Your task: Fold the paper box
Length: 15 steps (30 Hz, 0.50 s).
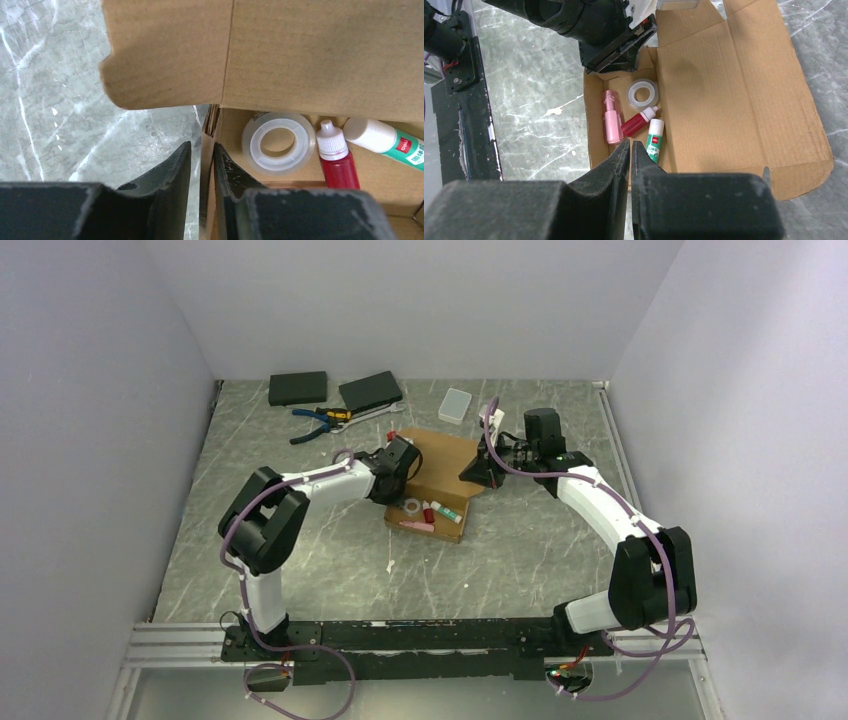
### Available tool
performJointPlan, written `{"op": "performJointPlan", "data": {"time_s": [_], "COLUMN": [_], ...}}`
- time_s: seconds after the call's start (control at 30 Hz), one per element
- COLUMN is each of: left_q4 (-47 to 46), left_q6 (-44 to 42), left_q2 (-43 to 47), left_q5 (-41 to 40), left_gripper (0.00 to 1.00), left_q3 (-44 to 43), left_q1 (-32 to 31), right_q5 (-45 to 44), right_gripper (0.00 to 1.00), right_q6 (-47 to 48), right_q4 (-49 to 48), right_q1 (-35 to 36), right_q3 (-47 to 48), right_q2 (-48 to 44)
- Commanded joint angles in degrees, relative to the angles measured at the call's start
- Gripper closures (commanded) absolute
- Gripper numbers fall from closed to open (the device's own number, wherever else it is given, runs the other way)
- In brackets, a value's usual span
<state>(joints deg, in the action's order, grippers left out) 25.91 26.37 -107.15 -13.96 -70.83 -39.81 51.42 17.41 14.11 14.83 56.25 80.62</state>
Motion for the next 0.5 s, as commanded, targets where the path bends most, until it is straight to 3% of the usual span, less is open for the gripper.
{"op": "performJointPlan", "data": {"time_s": [0.0, 0.27, 0.47], "left_q4": [0.8, 1.4, -0.1], "left_q6": [0.3, 0.6, 0.4], "left_q2": [4.2, 8.3, 13.5], "left_q5": [-1.2, 0.5, 3.3], "left_gripper": [0.69, 0.68, 0.58], "left_q3": [-0.1, 0.1, 1.9], "left_q1": [0.3, 0.4, 1.0], "right_q5": [1.6, 1.7, 1.1], "right_gripper": [0.91, 0.91, 0.87], "right_q6": [0.2, 0.4, 2.5], "right_q4": [-1.4, -1.2, 0.2], "right_q1": [-0.5, -0.7, -1.0], "right_q3": [0.7, 0.7, 1.1], "right_q2": [-1.1, -1.2, -1.5]}}
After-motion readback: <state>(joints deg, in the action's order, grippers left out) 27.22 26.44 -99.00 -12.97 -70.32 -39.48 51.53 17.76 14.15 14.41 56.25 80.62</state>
